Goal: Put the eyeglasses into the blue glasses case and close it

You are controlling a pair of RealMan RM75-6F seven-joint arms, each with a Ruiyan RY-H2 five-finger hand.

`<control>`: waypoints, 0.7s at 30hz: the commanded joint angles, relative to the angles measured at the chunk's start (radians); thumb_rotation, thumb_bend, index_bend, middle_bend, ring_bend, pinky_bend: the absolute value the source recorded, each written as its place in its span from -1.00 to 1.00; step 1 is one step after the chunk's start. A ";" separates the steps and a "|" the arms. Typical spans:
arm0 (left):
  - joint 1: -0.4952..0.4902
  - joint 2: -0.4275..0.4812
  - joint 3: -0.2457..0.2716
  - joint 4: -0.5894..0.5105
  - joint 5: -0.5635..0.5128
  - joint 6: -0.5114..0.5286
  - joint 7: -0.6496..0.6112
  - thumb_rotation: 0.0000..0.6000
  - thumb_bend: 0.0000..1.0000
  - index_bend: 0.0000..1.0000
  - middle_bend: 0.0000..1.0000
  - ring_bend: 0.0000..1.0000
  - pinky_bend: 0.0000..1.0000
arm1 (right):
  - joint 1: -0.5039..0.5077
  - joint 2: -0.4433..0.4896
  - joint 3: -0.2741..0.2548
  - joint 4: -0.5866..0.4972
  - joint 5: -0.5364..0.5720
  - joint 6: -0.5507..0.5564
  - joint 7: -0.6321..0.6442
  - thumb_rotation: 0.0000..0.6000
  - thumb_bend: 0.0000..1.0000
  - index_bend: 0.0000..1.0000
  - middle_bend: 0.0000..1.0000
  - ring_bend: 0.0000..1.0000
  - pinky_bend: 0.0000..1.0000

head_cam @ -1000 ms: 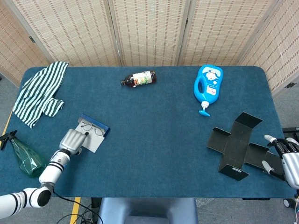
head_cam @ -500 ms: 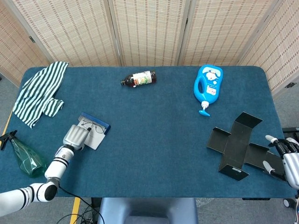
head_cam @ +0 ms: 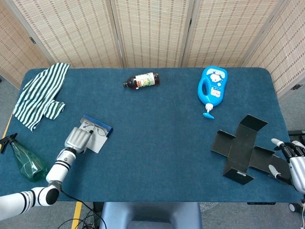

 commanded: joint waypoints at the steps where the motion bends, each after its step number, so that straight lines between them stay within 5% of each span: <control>1: -0.018 0.004 -0.004 -0.009 -0.030 -0.007 0.022 1.00 -0.36 -0.57 0.90 0.84 0.99 | -0.001 0.000 0.000 0.000 0.001 0.000 0.001 1.00 -0.47 -0.66 -0.27 -0.49 -0.49; 21: -0.090 0.010 0.013 -0.031 -0.185 -0.006 0.106 1.00 -0.36 -0.79 0.90 0.84 0.99 | -0.003 0.000 0.002 0.002 -0.002 0.006 0.002 1.00 -0.47 -0.66 -0.26 -0.48 -0.49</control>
